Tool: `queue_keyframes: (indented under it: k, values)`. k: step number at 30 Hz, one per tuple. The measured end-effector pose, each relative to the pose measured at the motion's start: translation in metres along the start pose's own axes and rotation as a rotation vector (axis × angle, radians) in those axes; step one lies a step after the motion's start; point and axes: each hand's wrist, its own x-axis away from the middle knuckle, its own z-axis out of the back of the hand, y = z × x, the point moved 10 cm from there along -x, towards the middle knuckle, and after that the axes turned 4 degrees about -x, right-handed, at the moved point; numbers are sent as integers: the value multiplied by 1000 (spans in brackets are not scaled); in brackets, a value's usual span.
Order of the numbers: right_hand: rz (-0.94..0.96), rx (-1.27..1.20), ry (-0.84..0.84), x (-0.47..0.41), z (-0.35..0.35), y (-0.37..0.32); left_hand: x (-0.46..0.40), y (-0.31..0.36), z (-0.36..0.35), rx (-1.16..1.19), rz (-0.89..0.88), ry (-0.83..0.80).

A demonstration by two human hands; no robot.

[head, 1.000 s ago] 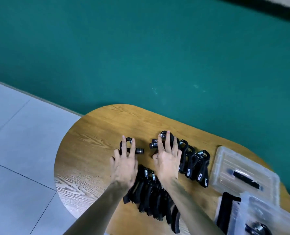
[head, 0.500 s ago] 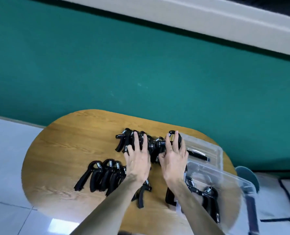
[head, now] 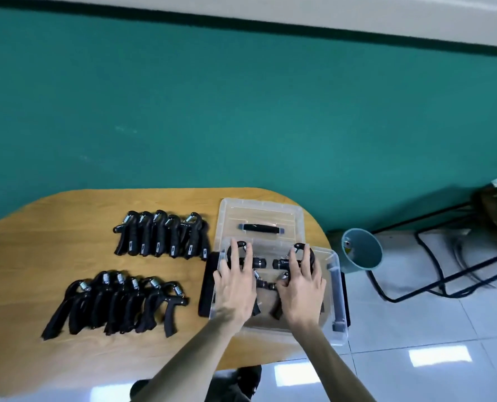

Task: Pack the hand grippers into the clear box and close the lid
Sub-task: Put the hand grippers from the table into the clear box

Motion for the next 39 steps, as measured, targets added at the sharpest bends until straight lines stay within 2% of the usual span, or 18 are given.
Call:
queue_keyframes:
  k: [7, 15, 19, 30, 39]
  values:
    - [-103, -72, -166, 13, -45, 58, 3, 25, -61, -50, 9, -125]
    - [-102, -104, -313, -9, -98, 73, -22, 26, -118, -70, 49, -225]
    - [-44, -97, -352, -19, -129, 77, -33, 19, -150, -84, 67, -271]
    - [60, -120, -346, -29, -172, 89, -53, 11, -192, -121, 87, -257]
    - [-22, -77, -404, -24, -190, 100, -55, 9, -198, -112, 95, -220]
